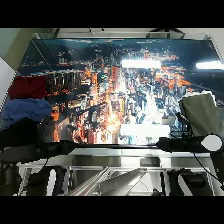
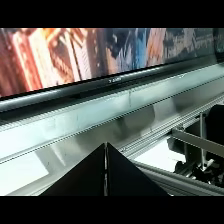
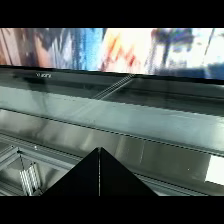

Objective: Fold the shirts.

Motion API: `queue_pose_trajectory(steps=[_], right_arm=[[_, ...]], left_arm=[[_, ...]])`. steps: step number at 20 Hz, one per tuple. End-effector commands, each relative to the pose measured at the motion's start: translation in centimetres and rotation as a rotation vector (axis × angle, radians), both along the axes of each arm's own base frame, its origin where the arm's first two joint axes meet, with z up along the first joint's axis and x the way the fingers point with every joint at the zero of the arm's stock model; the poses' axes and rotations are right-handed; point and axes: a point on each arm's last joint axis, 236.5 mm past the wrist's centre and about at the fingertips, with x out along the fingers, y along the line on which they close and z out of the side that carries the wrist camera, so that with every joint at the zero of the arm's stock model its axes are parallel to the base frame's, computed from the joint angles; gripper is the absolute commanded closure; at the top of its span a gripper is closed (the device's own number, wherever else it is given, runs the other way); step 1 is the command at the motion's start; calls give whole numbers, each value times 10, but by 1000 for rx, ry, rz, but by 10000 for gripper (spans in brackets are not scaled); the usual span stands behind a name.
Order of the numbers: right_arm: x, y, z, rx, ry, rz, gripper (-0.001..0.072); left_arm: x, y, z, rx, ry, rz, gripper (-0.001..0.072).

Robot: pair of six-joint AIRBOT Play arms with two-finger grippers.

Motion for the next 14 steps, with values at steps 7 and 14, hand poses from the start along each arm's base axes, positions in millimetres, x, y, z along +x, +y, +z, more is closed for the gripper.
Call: queue_pose_trajectory(steps=[7, 14], right_arm=[[-1, 0, 0, -1, 1, 1, 687], [-1, 0, 0, 0, 2, 1, 687]], left_arm=[[80, 90, 27, 360, -33, 128, 683], [298, 246, 86, 595, -55, 361, 29]])
